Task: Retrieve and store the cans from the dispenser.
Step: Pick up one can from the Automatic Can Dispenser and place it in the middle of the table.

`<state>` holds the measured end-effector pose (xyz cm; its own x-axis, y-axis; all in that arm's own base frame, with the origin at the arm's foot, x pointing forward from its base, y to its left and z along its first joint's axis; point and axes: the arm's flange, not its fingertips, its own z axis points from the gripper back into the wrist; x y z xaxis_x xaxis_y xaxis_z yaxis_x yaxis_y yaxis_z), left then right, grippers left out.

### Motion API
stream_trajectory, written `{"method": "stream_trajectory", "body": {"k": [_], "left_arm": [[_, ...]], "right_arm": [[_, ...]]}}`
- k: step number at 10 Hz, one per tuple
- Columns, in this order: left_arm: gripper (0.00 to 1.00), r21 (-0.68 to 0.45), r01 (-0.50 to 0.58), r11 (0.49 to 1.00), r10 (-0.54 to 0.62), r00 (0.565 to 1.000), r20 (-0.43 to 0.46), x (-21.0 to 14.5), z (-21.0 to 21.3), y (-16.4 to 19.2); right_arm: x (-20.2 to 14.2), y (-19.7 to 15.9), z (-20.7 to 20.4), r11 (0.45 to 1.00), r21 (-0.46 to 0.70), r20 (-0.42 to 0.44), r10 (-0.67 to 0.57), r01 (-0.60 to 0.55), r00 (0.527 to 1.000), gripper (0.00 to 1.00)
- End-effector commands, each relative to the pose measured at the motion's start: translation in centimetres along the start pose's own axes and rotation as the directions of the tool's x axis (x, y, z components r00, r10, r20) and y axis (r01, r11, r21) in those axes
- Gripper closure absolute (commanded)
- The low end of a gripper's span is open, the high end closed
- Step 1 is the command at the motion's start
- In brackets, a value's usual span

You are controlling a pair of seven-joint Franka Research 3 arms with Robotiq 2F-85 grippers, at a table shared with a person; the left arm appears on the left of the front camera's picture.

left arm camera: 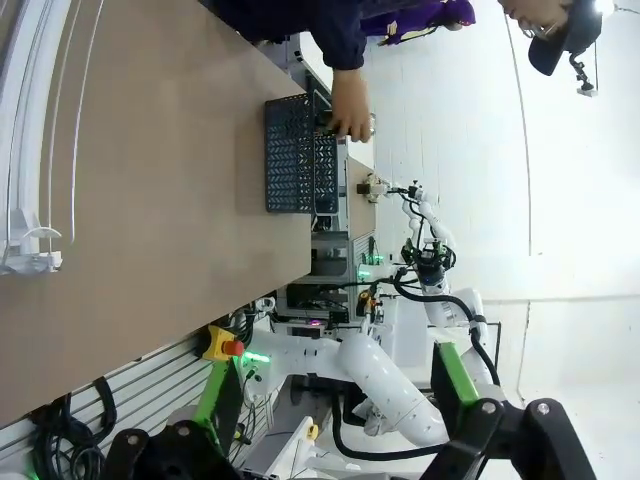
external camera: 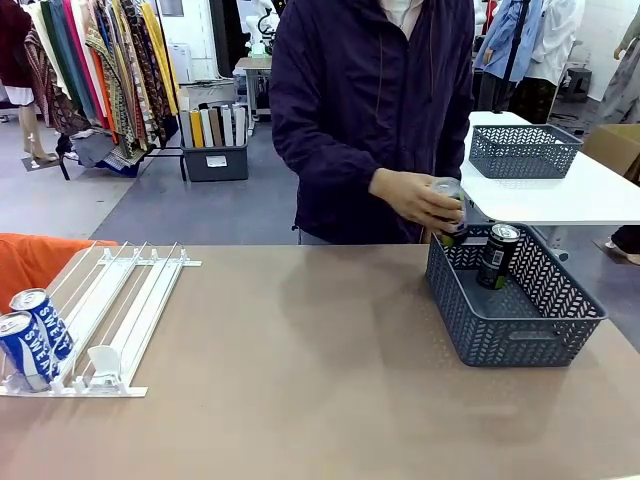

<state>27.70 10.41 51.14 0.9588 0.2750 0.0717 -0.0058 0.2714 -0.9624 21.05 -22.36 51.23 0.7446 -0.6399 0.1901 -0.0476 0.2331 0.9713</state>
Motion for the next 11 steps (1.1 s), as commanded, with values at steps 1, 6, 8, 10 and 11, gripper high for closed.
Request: {"method": "stream_trajectory", "body": {"k": [1, 6, 8, 10, 11], "left_arm": [[0.00, -0.025, 0.020, 0.999, -0.020, 1.000, -0.001, -0.1, 0.1, 0.1], [0.00, -0.025, 0.020, 0.999, -0.020, 1.000, -0.001, -0.1, 0.1, 0.1], [0.00, -0.003, 0.000, 1.000, 0.000, 1.000, -0.003, -0.1, 0.0, 0.0], [0.00, 0.601, 0.040, 0.798, -0.065, 0.998, 0.020, -1.2, -1.4, -2.1], [0.00, 0.783, 0.074, 0.618, -0.153, 0.988, 0.027, -1.9, -1.4, -2.9]], "right_arm": [[0.2, 0.2, -0.2, 0.999, 0.029, 0.012, 0.025, -0.025, 1.000, 0.00], [0.2, 0.2, -0.2, 0.999, 0.029, 0.012, 0.025, -0.025, 1.000, 0.00], [0.2, 0.2, -0.2, 0.999, 0.029, 0.012, 0.025, -0.025, 1.000, 0.00], [0.2, 0.2, -0.2, 0.999, 0.029, 0.012, 0.025, -0.025, 1.000, 0.00], [0.2, 0.2, -0.2, 0.999, 0.029, 0.012, 0.025, -0.025, 1.000, 0.00]]}}
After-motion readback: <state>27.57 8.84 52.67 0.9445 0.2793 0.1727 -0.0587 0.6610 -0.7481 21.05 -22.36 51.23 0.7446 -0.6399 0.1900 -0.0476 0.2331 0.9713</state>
